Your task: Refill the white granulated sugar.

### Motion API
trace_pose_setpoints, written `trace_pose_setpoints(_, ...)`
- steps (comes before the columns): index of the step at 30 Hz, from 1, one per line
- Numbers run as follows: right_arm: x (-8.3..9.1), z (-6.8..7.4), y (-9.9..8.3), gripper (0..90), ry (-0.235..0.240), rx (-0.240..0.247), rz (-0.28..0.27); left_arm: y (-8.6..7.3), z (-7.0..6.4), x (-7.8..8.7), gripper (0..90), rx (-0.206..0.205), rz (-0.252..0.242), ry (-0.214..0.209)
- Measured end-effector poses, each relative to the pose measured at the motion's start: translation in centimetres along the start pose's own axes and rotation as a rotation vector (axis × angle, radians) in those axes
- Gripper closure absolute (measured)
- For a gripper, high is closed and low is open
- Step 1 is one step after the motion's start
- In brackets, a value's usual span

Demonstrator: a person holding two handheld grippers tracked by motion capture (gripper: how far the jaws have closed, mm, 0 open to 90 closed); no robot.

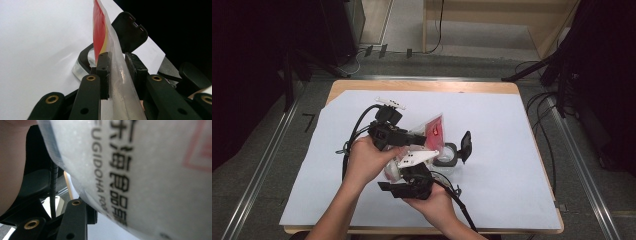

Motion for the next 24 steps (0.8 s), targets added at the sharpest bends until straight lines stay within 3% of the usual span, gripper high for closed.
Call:
trace_pose_setpoints(7, 0.18, 0.04, 0.15, 61.6, 0.007, -0.021, -0.001, 0.22, 0.07, -0.1, 74.2, 0.011, -0.003, -0.018)
trace_pose_setpoints(19, 0.24, 0.06, 0.21, 61.9, -0.004, -0.004, 0.001, 0.44, 0.27, -0.2, 75.3, 0.035, 0.012, -0.03)
trace_pose_setpoints(24, 0.27, 0.01, 0.25, 61.9, -0.004, -0.003, 0.0, 0.55, 0.2, -0.23, 75.2, 0.024, 0.018, -0.026)
Point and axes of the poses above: each handheld gripper's, and its own axes: x roughly backward along the jaws, y roughly out of its top, z roughly to its left, the point moved 5 cm from there along -x, roughly forward along the jaws
